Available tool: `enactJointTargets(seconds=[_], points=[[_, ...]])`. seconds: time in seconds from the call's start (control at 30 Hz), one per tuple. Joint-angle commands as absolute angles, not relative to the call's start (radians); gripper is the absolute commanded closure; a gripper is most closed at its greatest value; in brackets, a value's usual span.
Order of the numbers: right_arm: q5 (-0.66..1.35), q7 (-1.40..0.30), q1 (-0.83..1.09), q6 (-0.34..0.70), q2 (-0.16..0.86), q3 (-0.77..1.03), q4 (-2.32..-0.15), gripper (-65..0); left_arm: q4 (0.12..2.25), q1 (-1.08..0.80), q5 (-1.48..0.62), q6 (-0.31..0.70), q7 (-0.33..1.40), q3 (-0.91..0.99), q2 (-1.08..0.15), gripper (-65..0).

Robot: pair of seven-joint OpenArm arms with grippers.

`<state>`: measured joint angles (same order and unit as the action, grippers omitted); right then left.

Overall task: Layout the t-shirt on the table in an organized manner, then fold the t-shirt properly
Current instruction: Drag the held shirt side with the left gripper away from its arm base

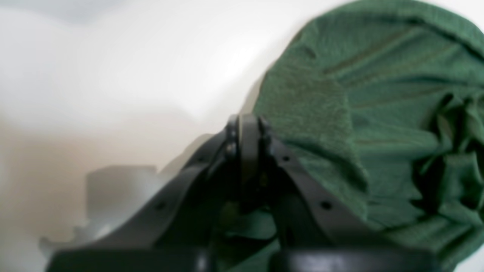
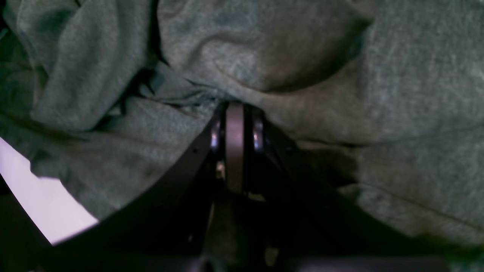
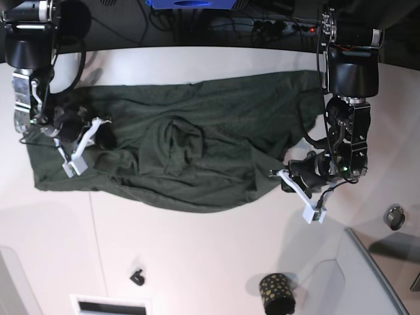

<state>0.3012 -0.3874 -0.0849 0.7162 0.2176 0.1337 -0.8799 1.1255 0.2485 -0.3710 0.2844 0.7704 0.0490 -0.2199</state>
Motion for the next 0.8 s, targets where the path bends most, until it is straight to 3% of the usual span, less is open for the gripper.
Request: enactJointTargets(seconds=[0.0, 0.4, 0.77], points=[[0.186, -0.487, -0.064, 0.636, 0.24, 0.137, -0.869, -0.8, 1.141, 0.269, -0.383, 0.289, 0.753, 0.053, -0.231, 0.0], [0.186, -0.489, -0.058, 0.636, 0.249, 0.137, -0.869, -0.8, 1.055, 0.348, -0.377, 0.288, 0.699, 0.053, -0.236, 0.0], [0.186, -0.493, -0.035, 0.636, 0.26, 0.137, -0.869, -0.8, 0.963, 0.452, -0.021, 0.288, 0.587, 0.051, -0.248, 0.0]])
